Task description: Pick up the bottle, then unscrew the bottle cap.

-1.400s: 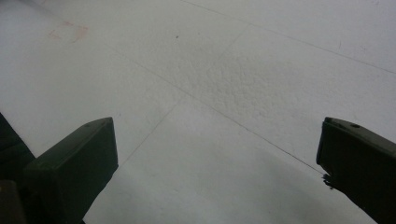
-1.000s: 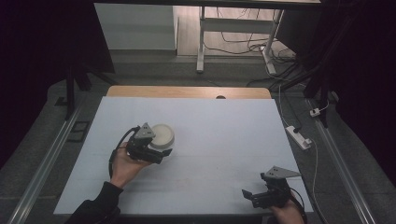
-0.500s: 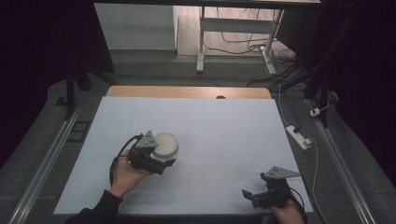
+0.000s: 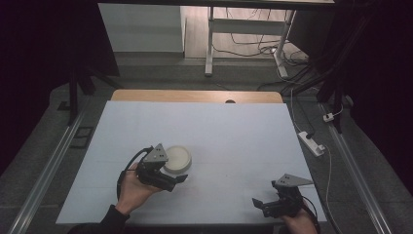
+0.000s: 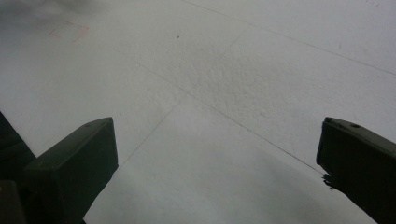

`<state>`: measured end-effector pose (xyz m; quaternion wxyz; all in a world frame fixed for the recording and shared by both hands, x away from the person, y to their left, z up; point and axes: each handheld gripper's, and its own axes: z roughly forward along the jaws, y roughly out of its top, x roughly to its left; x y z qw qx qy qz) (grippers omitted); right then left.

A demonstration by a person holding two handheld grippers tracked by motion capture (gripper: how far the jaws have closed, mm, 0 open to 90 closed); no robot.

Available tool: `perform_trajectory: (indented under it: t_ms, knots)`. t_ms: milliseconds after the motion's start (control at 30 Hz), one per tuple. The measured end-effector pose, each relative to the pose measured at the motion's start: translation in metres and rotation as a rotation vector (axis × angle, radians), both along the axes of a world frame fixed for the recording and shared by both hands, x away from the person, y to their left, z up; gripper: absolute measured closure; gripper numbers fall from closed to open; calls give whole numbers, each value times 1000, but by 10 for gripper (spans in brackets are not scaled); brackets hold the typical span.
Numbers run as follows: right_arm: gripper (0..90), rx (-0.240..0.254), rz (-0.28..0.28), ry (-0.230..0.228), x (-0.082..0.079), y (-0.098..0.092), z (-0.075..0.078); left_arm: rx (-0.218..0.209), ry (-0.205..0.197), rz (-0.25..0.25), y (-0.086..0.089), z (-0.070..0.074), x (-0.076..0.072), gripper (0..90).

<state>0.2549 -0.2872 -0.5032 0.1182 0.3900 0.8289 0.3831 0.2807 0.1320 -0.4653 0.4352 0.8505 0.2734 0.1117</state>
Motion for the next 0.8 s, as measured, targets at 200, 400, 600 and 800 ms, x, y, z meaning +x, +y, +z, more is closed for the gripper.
perform_trajectory:
  t_ms: [200,400,600,800]
  knots:
    - [0,-1,1,0,0,0,0,-8,0,-31,-7,2,-6,71]
    - [0,-2,2,1,0,0,0,-11,1,-53,-12,2,-9,71]
    - [0,0,0,-7,-1,0,0,-10,0,-57,-14,2,-9,71]
    - [0,-2,-6,-23,-1,0,1,-5,1,-62,-16,1,-9,71]
